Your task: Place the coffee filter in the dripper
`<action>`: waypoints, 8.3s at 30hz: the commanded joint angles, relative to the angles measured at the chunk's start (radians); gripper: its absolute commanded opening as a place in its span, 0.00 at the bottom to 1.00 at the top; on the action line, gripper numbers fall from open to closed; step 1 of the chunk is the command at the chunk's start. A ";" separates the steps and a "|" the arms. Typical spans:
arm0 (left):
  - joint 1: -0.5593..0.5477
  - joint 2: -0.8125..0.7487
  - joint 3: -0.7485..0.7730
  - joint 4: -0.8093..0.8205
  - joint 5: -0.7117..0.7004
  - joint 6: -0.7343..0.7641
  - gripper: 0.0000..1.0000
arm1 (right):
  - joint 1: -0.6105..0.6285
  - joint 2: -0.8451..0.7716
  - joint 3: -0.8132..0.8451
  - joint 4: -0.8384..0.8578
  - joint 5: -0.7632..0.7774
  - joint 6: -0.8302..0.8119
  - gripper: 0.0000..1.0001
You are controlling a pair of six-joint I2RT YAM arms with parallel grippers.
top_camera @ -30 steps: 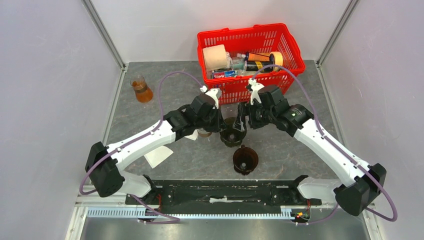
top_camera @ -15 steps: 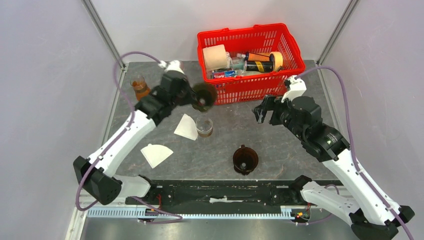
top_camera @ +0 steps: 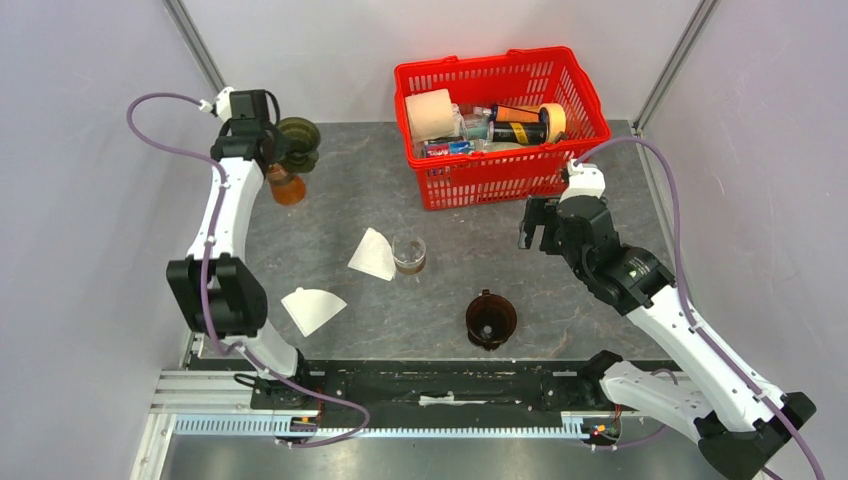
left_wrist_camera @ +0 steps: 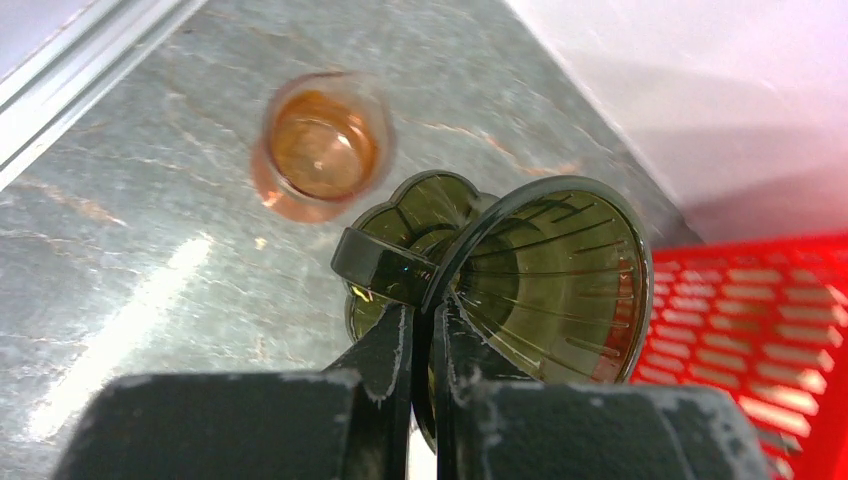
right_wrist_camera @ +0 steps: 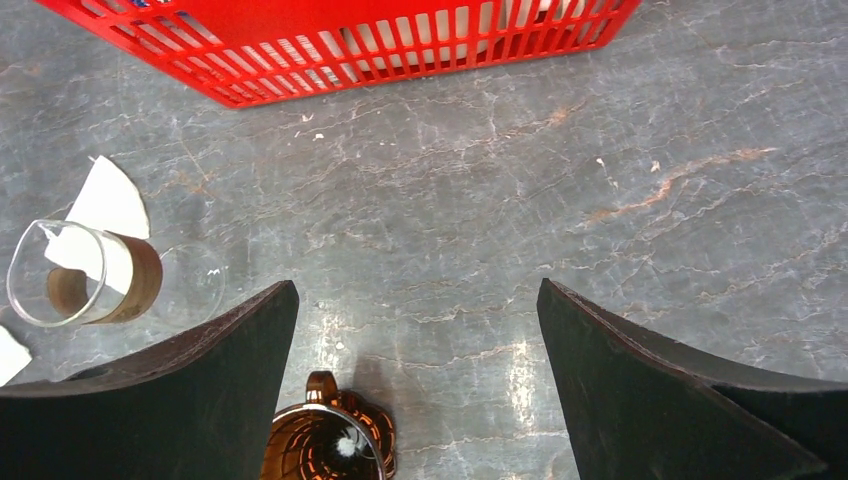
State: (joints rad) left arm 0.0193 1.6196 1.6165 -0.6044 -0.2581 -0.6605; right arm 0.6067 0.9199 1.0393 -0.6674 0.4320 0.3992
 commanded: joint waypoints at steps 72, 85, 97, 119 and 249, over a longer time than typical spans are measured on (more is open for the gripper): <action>0.199 0.201 -0.012 0.216 -0.067 -0.396 0.27 | 0.002 -0.003 -0.028 -0.003 0.067 -0.036 0.97; 0.198 0.195 -0.003 0.175 -0.049 -0.395 0.34 | 0.002 -0.022 -0.030 -0.004 0.080 -0.036 0.97; 0.199 0.128 -0.026 0.145 -0.042 -0.401 0.23 | 0.002 -0.025 -0.032 -0.003 0.071 -0.034 0.97; 0.199 0.057 -0.040 0.157 0.007 -0.344 0.80 | 0.002 -0.030 -0.032 -0.002 0.079 -0.032 0.97; -0.405 -0.305 -0.451 0.059 0.068 0.126 0.02 | 0.002 -0.011 -0.054 0.038 0.028 -0.030 0.99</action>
State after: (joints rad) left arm -0.3836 1.5467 1.1473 -0.6422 -0.2676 -0.6365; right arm 0.6067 0.9516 0.9707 -0.6743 0.5098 0.3660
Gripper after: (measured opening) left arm 0.033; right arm 0.993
